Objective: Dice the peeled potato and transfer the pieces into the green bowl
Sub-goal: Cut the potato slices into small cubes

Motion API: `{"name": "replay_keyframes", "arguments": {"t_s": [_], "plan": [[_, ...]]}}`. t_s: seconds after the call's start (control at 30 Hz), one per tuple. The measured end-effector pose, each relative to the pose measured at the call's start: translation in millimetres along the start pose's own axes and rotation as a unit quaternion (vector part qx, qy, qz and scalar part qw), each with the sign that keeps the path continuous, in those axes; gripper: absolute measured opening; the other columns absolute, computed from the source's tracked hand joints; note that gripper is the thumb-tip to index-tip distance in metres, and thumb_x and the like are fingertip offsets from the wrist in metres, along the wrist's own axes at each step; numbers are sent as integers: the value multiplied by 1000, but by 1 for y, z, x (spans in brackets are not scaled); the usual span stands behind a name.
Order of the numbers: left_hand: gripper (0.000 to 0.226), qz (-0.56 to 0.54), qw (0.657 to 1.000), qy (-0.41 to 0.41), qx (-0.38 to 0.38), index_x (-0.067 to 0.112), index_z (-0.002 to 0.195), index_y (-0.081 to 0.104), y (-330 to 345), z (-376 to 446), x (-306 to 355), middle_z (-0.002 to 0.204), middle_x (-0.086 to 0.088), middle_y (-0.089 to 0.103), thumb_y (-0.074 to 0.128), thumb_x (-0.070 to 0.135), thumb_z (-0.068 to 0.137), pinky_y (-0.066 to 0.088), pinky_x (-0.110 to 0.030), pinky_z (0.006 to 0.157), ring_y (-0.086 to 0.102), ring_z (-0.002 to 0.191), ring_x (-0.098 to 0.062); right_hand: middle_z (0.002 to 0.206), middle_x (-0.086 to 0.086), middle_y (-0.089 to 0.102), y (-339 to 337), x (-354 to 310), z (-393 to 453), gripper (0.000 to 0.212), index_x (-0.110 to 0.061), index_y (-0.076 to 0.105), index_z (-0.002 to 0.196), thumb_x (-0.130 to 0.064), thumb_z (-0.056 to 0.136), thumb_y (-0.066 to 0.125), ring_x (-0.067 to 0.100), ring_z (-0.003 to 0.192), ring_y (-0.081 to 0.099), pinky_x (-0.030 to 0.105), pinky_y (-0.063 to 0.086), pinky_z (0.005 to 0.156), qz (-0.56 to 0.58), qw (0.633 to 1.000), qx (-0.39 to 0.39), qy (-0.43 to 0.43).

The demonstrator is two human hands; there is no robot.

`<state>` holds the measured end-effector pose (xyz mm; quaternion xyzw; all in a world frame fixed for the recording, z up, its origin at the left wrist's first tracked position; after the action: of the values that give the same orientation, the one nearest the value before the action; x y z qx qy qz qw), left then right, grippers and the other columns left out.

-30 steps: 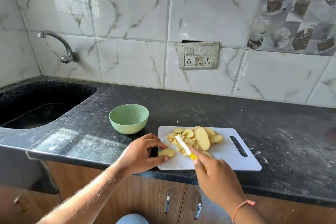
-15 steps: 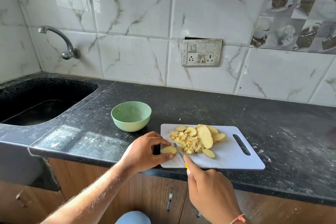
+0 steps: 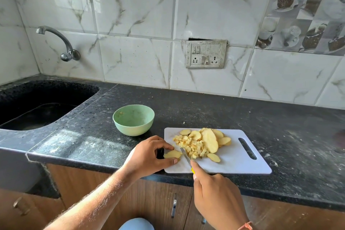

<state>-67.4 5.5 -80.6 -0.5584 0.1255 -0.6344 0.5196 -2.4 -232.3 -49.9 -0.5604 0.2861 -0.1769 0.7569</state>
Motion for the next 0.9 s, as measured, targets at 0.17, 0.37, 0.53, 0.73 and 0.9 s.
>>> {"name": "replay_keyframes", "arguments": {"t_s": [0.17, 0.37, 0.53, 0.73, 0.9], "plan": [[45, -4, 1000, -1, -1, 44, 110, 78, -2, -1, 1, 107, 26, 64, 83, 70, 74, 41, -12, 62, 60, 82, 6, 86, -6, 64, 2, -4, 2, 55, -44, 14, 163, -41, 109, 26, 14, 74, 57, 31, 42, 63, -3, 1000, -5, -9], [44, -24, 1000, -1, 2, 43, 110, 79, -3, -1, 1, 106, 22, 65, 86, 67, 74, 41, -11, 60, 61, 78, 1, 82, -7, 56, -1, -5, 3, 55, -45, 14, 163, -42, 109, 26, 14, 73, 53, 30, 41, 62, -3, 1000, -5, -7], [35, -46, 999, -1, 7, 42, 103, 81, -5, 0, -2, 100, 19, 68, 89, 60, 74, 41, -12, 60, 61, 75, -2, 91, -7, 68, -3, -2, 3, 55, -44, 18, 161, -43, 107, 27, 15, 79, 64, 31, 50, 66, 1, 1000, 7, 11], [30, -55, 998, -9, 14, 39, 99, 84, -3, 1, 0, 93, 16, 70, 91, 54, 74, 40, -13, 57, 61, 72, -2, 99, -5, 71, -12, -17, 2, 55, -42, 21, 161, -41, 107, 31, 15, 82, 63, 31, 43, 66, 2, 1000, 3, 14], [28, -60, 998, -9, 5, 42, 98, 83, -2, 2, -2, 91, 16, 71, 90, 56, 74, 40, -14, 58, 59, 71, -5, 105, 0, 72, -12, -31, 7, 57, -32, 22, 162, -35, 107, 33, 20, 95, 67, 34, 40, 68, -36, 999, -37, -2]]}}
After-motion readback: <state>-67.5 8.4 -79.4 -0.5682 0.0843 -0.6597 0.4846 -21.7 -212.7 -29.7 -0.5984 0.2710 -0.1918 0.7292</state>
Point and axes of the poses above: each hand's wrist, its own z-axis towards the middle knuckle, its own y-axis out of the palm, x = y × z, the point moved 1 cm from there along z, towards the middle knuckle
